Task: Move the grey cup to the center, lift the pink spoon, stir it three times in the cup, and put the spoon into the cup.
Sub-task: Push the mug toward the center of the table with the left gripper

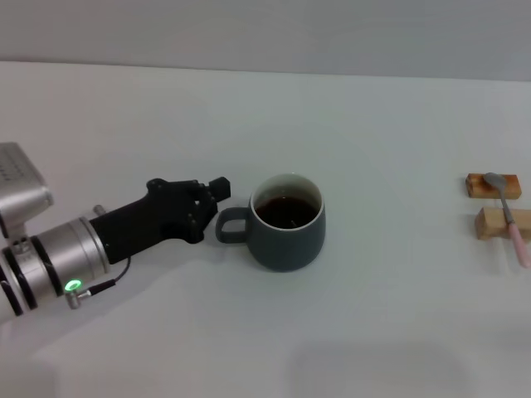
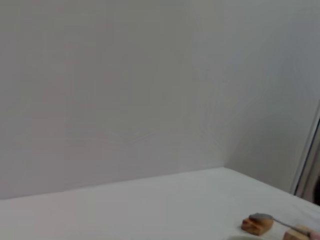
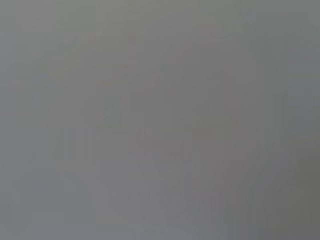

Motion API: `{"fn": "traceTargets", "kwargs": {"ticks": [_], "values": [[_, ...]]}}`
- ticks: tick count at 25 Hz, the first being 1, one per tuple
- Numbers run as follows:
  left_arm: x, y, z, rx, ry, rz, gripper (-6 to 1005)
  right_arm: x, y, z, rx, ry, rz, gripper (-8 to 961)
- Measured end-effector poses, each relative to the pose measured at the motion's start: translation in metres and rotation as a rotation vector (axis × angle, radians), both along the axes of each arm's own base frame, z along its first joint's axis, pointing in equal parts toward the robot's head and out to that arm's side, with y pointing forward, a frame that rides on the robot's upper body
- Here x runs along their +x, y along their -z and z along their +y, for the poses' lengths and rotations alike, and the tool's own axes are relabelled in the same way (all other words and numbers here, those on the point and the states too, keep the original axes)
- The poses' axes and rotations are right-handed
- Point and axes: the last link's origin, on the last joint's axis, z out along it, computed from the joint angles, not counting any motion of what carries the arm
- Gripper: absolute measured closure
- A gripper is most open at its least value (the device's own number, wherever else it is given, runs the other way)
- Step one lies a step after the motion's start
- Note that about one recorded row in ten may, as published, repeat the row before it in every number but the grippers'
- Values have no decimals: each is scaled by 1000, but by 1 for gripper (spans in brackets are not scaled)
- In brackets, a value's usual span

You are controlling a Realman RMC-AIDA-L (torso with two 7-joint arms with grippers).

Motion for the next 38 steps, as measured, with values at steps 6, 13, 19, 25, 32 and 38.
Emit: {"fn": "traceTargets", "kwargs": {"ticks": [6,13,19,25,32,38], "values": [[-3,-10,4,41,-34,-39,893,-9,17,-16,-55,-59,8,472],[0,-10,9,37,-36,-38,765,-17,44,-34,-160,-92,33,472],[2,-10,13,28,-41,-29,685,-27,58,-54,-205,-148,51,472],[2,-8,17,22,-51,-17,675,-33,67,-66,-267,-193,55,472],[2,-6,15,16,-54,-14,674,-39,79,-69,-337,-224,62,472],[0,-6,14,11,-66,-19,674,-44,86,-69,-380,-246,74,473]]}}
